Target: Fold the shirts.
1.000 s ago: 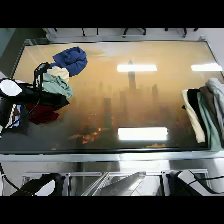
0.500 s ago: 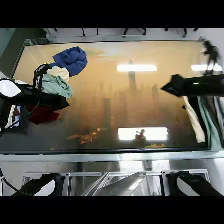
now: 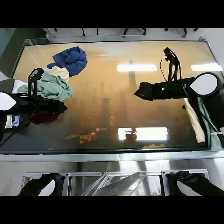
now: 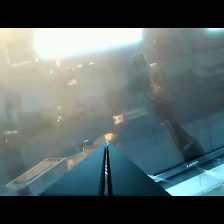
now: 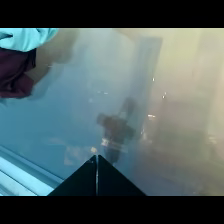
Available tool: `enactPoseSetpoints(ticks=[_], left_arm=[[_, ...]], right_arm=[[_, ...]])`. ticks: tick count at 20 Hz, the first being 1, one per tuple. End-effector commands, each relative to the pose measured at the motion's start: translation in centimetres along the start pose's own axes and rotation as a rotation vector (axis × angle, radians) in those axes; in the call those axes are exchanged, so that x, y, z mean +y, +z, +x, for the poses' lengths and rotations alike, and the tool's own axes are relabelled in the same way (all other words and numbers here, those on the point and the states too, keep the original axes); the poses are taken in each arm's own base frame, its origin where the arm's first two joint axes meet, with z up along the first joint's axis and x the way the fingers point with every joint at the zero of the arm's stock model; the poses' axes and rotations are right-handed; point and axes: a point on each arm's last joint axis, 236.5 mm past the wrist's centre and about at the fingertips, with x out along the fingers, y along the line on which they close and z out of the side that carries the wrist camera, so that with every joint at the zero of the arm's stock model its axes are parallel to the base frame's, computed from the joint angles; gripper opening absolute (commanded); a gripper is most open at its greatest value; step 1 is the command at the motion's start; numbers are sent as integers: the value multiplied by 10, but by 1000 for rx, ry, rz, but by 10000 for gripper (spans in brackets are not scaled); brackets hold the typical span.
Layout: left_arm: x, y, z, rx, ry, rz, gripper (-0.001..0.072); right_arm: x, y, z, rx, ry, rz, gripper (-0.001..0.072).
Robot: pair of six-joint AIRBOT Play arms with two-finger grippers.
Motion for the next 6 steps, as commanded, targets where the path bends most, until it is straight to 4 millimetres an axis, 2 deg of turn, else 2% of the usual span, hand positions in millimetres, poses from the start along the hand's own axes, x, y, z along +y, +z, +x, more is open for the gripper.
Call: enactPoseSetpoints(ticks=[1,6], left_arm=[[-1,-3,-2,-8,2,10,12],[-1,-3,-2,-6,1,9,12]], right_arm=[[2,-3,3,9,4,-2,26],[2,-3,3,10,4,-1,25]])
